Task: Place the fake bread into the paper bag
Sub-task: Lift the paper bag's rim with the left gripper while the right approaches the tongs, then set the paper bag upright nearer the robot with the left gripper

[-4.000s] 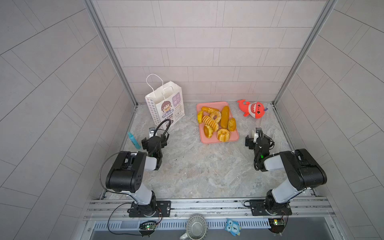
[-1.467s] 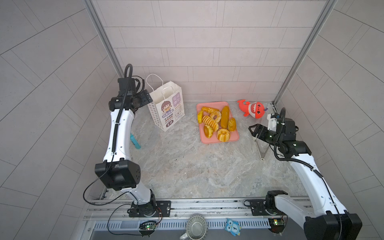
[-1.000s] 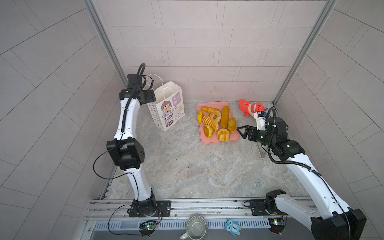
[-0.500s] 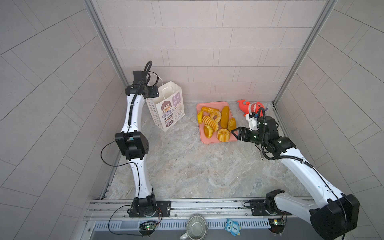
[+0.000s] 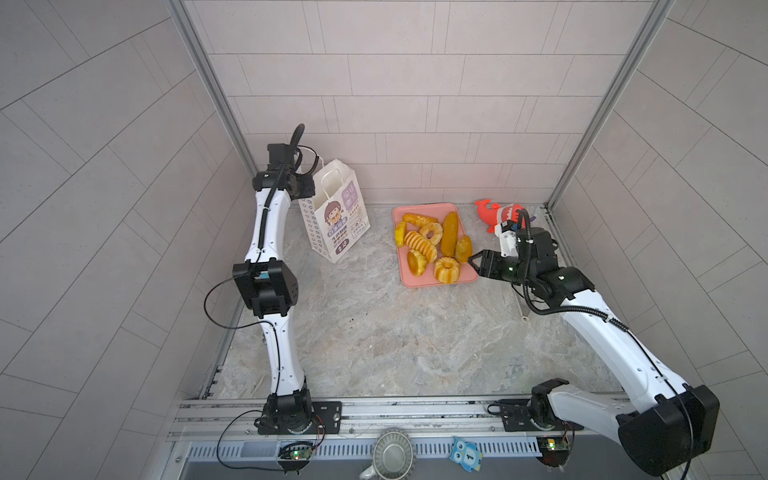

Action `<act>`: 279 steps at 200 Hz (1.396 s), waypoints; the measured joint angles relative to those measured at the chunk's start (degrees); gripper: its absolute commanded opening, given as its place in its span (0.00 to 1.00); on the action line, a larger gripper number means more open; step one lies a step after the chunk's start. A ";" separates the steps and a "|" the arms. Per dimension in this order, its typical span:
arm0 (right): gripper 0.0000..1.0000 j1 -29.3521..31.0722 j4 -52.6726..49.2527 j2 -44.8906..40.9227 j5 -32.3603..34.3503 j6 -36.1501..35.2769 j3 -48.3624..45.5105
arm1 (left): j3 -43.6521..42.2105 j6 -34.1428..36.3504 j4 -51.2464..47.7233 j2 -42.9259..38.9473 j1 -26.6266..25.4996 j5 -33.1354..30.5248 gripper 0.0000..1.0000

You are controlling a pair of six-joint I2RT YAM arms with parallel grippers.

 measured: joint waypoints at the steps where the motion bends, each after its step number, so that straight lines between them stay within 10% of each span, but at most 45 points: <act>1: 0.77 0.00 -0.15 0.00 0.17 -0.13 0.11 | 0.00 0.02 -0.02 0.00 0.00 0.04 0.22; 33: 0.99 0.00 -8.96 1.29 9.03 -0.42 6.01 | -1.11 -2.80 -1.60 -1.14 -0.02 1.27 0.11; 149: 0.95 -1.79 -19.10 -8.83 18.16 0.13 4.70 | -30.34 -14.05 -0.28 -29.49 -0.02 7.78 0.00; 279: 0.94 -2.38 -18.08 -9.86 13.92 -3.39 2.80 | -64.98 -28.83 2.58 -66.62 -0.04 9.22 0.00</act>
